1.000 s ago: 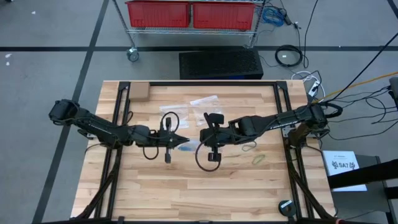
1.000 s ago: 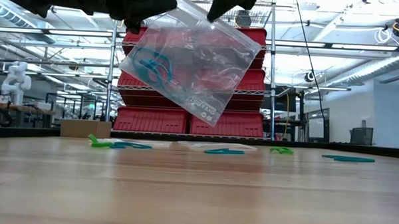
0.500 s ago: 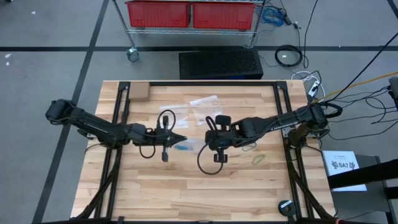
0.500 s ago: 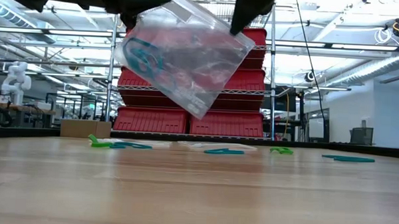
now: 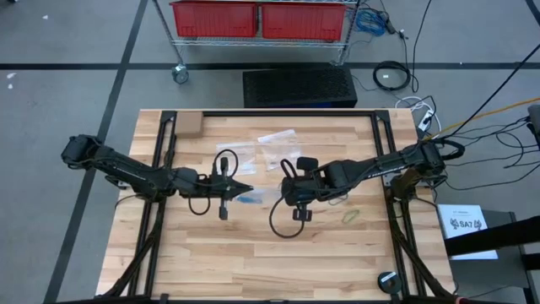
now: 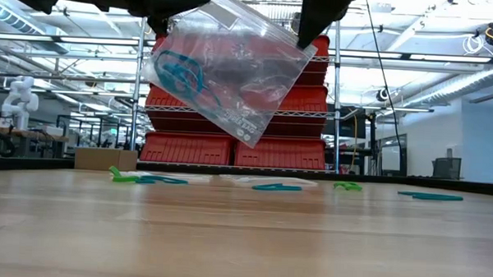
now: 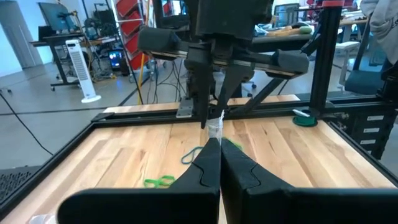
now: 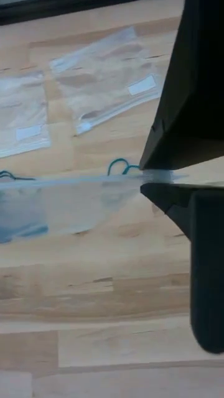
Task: Sort rubber bands
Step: Close the transparent zip bag
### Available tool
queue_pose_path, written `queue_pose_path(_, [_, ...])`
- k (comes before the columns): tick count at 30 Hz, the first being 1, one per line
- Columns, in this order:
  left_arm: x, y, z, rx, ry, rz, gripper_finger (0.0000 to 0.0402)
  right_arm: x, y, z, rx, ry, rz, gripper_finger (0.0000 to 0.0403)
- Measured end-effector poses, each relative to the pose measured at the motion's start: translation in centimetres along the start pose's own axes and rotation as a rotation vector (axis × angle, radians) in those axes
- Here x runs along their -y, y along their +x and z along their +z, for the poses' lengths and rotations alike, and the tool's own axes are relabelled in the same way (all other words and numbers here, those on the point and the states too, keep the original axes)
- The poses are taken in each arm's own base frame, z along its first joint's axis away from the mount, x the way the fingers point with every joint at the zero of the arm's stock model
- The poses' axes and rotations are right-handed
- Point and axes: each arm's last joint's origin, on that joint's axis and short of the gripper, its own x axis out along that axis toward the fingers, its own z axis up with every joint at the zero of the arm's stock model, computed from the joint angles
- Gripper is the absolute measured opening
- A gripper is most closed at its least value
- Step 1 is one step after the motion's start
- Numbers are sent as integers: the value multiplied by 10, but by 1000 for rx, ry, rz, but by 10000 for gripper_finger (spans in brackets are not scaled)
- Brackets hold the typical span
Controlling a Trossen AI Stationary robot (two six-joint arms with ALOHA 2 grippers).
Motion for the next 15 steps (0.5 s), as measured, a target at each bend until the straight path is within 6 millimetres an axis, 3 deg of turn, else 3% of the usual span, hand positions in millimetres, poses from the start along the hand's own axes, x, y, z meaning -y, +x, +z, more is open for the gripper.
queue_pose_path(8, [0,0,-1,-6,0,-1,0,3,-5,0,15,-17,9,111])
queue_pose_path(15, [0,0,-2,-19,-2,-2,0,12,-5,19,172,-22,33,176])
